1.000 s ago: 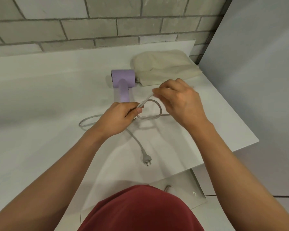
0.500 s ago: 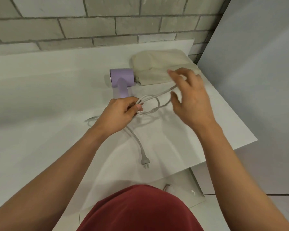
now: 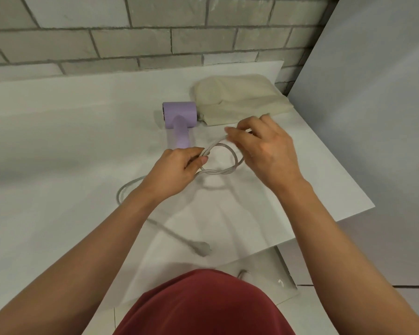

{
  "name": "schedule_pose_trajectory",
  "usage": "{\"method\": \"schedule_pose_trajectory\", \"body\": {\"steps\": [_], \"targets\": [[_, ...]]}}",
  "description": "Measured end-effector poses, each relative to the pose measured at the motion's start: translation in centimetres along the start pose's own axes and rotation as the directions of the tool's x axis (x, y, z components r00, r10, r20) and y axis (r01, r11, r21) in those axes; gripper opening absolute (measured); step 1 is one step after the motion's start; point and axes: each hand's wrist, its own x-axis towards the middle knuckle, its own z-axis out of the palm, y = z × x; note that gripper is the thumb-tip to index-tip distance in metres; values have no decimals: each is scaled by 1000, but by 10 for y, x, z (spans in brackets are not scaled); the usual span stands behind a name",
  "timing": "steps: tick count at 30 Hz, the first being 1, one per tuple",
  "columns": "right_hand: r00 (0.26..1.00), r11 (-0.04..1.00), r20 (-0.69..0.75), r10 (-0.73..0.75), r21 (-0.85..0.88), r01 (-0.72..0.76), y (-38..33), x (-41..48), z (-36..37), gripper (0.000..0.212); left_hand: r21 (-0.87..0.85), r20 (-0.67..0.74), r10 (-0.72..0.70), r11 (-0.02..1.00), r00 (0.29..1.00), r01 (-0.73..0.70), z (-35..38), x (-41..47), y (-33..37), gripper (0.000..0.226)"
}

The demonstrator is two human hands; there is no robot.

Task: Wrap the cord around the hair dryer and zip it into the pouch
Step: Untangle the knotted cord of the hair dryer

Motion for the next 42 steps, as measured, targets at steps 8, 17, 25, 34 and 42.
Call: {"method": "schedule_pose_trajectory", "body": {"steps": [8,17,25,34,42], "targets": [[965,964,-67,255,100,-247,28,10,-23,21,-55,-39,9,998,999,-11,0,-4,-1,17],[972,974,214,93,182,-133,0,5,-25,51,-28,6,-3,1000,1000,3,-5,1,3,21],[974,986,172,-150,91,136,-14,6,11,15,23,15,31,999,999,-31,-9,-1,10,22],[962,942,-127,242,266,-202,1,8,-9,18,-11,59,7,1000,998,-6,-10,-4,0,18],[856,841,197,478,178,-511,28,3,-17,24,-45,52,17,999,999,-15,-12,4,12,25]]}}
